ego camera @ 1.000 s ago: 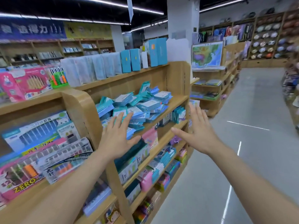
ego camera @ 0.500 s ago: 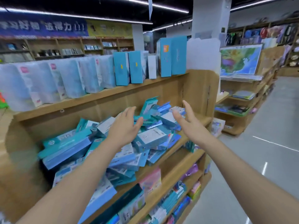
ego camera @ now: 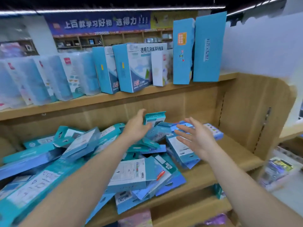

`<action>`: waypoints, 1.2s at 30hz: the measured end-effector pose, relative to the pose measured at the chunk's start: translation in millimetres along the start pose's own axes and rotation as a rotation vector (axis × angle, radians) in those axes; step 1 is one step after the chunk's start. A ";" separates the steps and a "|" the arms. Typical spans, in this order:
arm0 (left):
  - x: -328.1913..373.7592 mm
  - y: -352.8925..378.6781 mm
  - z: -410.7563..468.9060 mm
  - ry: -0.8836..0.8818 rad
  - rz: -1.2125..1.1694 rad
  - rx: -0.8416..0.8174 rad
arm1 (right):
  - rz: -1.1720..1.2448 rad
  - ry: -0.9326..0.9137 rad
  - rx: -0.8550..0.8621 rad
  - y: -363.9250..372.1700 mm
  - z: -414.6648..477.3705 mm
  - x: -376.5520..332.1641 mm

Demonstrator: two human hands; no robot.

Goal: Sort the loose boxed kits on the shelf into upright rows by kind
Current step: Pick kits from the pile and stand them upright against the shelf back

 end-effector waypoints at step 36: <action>99.1 58.8 -16.0 -0.275 -0.778 0.571 | -0.981 -1.079 -0.366 -7.8 97.9 -29.6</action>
Point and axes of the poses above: each hand's wrist, its own z-axis towards the middle knuckle, its own y-axis out of the palm, x = y × z, the point moved 2 cm from there along z, towards the middle knuckle, and after that the axes turned 14 degrees about x, right-handed, at the moved point
